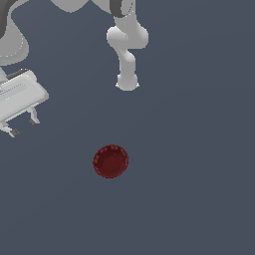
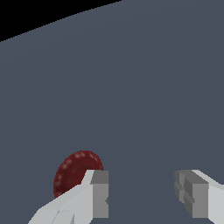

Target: Pick up the object and move it to a goal position.

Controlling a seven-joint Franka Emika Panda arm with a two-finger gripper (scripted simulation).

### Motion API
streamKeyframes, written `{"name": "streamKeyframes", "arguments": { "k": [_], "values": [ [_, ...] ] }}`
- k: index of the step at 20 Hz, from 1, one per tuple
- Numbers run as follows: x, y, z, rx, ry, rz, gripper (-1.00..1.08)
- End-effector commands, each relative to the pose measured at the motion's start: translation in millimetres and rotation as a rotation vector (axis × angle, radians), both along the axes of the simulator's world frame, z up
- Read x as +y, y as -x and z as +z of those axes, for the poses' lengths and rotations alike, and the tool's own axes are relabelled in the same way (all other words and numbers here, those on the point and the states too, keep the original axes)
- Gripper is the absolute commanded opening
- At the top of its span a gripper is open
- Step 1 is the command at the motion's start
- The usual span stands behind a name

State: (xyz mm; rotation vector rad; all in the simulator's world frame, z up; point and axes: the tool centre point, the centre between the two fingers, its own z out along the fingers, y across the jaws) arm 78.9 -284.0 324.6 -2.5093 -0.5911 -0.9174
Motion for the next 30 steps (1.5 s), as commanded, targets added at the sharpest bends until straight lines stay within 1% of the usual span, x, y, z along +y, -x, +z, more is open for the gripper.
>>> {"name": "streamKeyframes", "arguments": {
  "k": [1,4,7,10,13,18,23,30],
  "values": [
    [24,-11,-59,0.054,-0.015,0.053,0.28],
    [54,-17,-120,0.113,-0.024,0.11,0.28],
    [81,-18,-170,0.163,-0.028,0.16,0.28],
    [104,-16,-208,0.202,-0.03,0.201,0.28],
    [121,-13,-235,0.229,-0.031,0.231,0.28],
    [134,-10,-257,0.252,-0.03,0.256,0.28],
    [135,-10,-257,0.252,-0.03,0.256,0.28],
    [132,-10,-259,0.258,-0.046,0.229,0.28]
  ]
}}
